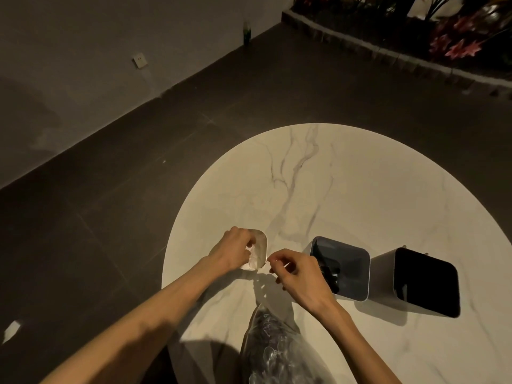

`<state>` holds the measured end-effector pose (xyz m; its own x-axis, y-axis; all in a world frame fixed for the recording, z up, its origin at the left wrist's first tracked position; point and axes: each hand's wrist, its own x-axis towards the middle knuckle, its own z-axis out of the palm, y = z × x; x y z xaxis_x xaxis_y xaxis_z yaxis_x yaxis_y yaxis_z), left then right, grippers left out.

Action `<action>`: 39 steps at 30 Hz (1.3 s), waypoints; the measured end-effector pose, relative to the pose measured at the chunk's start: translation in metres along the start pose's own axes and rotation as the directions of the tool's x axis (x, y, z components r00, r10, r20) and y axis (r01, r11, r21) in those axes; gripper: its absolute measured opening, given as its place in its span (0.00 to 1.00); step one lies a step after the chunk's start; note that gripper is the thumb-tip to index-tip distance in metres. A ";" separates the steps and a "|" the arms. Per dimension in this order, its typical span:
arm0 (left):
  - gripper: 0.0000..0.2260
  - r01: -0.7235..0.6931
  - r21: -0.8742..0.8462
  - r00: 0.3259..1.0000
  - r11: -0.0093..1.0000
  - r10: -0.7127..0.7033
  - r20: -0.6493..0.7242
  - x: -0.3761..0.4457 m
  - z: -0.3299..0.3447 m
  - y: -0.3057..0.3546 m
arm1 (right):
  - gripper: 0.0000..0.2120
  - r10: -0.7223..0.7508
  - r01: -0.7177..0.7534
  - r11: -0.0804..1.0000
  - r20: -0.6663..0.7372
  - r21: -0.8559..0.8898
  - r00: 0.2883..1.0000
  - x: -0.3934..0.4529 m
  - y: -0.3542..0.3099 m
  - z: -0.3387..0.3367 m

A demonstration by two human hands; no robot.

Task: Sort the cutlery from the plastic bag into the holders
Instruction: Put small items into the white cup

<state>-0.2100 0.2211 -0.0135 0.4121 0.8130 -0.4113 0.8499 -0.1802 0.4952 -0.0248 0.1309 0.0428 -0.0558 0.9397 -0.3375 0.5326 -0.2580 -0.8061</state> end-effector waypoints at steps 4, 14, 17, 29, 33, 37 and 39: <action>0.03 0.018 0.046 0.999 0.999 -0.016 -0.034 0.001 0.007 0.004 | 0.09 0.005 -0.005 1.000 -0.010 0.013 1.000 0.000 0.000 -0.003; 0.13 0.183 -0.185 0.976 0.965 -0.202 -0.087 0.009 0.018 0.014 | 0.08 0.004 -0.004 1.000 -0.020 0.014 1.000 -0.009 0.006 -0.002; 0.15 0.198 -0.222 0.965 0.955 -0.230 -0.128 0.011 0.017 0.008 | 0.08 0.010 -0.010 1.000 -0.031 0.013 0.999 -0.011 0.008 -0.004; 0.16 0.124 -0.265 0.965 0.956 -0.178 -0.191 -0.012 -0.004 0.010 | 0.09 0.028 -0.028 0.999 -0.031 0.024 0.999 -0.019 0.003 -0.008; 0.11 0.108 -0.259 0.959 0.960 -0.169 -0.226 -0.037 -0.023 0.018 | 0.09 0.030 -0.030 1.000 -0.029 0.007 0.999 -0.035 -0.004 -0.017; 0.10 0.043 -0.258 0.972 0.965 -0.101 -0.213 -0.074 -0.037 0.044 | 0.09 0.007 -0.007 1.000 -0.031 0.000 0.999 -0.057 -0.013 -0.034; 0.08 0.022 -0.249 0.974 0.968 -0.076 -0.212 -0.097 -0.040 0.064 | 0.09 -0.021 0.021 1.000 -0.025 -0.022 0.999 -0.069 -0.016 -0.045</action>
<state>-0.2090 0.1533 0.0885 0.2669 0.9233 -0.2761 0.7501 -0.0191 0.6611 0.0083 0.0797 0.1005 -0.0462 0.9503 -0.3080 0.5500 -0.2333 -0.8020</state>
